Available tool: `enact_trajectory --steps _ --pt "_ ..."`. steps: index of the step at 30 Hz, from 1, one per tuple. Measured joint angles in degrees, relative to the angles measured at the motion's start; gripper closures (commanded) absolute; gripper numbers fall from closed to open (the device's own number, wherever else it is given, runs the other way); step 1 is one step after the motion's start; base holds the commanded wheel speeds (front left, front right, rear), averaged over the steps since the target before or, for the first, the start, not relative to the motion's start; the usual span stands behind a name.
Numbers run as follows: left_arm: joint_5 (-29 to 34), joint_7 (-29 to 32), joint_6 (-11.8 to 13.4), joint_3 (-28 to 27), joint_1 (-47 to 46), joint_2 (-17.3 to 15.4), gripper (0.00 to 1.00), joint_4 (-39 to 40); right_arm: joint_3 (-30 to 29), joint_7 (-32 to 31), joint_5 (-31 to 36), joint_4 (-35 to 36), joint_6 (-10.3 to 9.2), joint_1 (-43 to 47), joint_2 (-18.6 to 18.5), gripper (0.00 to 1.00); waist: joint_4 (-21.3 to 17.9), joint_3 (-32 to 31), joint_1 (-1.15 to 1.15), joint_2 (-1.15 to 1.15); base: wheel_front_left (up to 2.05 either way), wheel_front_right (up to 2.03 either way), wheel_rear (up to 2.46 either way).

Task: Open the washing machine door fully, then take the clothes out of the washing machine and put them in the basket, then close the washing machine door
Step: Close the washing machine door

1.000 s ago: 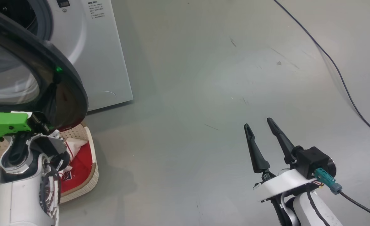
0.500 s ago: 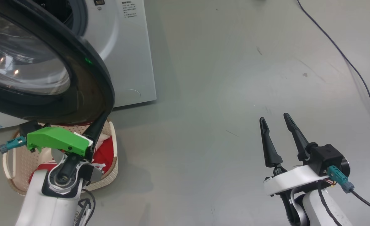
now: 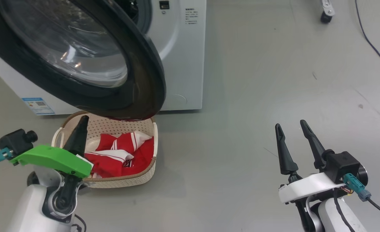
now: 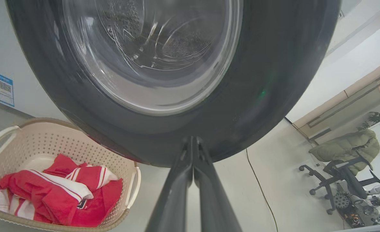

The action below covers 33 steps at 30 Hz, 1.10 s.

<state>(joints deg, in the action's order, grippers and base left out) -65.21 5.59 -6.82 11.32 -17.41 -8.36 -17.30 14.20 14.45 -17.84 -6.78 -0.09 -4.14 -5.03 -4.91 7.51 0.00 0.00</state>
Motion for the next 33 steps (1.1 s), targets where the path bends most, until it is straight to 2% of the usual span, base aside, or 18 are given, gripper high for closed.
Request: enact_trajectory --steps 6,14,18,26,27,28,29,30,33 --pt "9.16 -10.14 -0.05 0.7 2.3 -2.15 1.0 2.89 -0.02 0.0 -0.02 0.27 0.03 0.2 0.02 0.0 4.6 -1.53 0.0 0.0 0.0 0.0 0.0" --pt "18.93 -19.57 -0.07 2.24 5.79 -5.37 1.0 4.65 0.82 0.0 0.33 0.24 0.64 1.21 0.07 0.0 7.78 -3.05 0.0 0.0 0.0 0.0 0.0" --pt "24.06 -20.06 -0.07 4.41 8.2 -6.72 1.0 4.52 1.01 0.0 0.36 0.23 0.7 1.21 0.07 0.0 8.12 -3.35 0.0 0.0 0.0 0.0 0.0" --pt "29.56 -20.03 1.0 4.36 9.93 -6.68 1.0 4.8 0.68 0.0 0.48 0.26 0.68 1.21 0.05 0.0 8.15 -3.13 0.0 0.0 0.0 0.0 0.0" --pt "30.04 -20.03 1.26 4.3 10.07 -6.59 0.96 4.97 0.64 0.0 0.56 0.26 0.67 1.21 0.04 0.0 8.15 -3.09 0.0 0.0 0.0 0.0 0.0" --pt "30.51 -20.04 1.69 4.08 10.21 -6.38 0.63 5.16 0.55 0.0 0.62 0.26 0.62 1.21 0.02 0.0 8.15 -3.05 0.0 0.0 0.0 0.0 0.0" --pt "30.82 -20.04 2.07 3.75 10.33 -6.02 0.21 5.35 0.44 0.0 0.62 0.26 0.6 1.22 0.0 0.0 8.17 -3.01 0.0 0.0 0.0 0.0 0.0" --pt "31.22 -20.04 2.33 3.53 10.39 -5.65 0.0 5.57 0.32 0.0 0.62 0.26 0.6 1.22 0.0 0.0 8.18 -2.97 0.0 0.0 0.0 0.0 0.0" --pt "31.54 -20.03 2.56 2.81 10.46 -4.53 0.0 6.37 0.09 0.0 0.63 0.31 0.54 1.24 0.01 0.0 8.21 -2.83 0.0 0.0 0.0 0.0 0.0"
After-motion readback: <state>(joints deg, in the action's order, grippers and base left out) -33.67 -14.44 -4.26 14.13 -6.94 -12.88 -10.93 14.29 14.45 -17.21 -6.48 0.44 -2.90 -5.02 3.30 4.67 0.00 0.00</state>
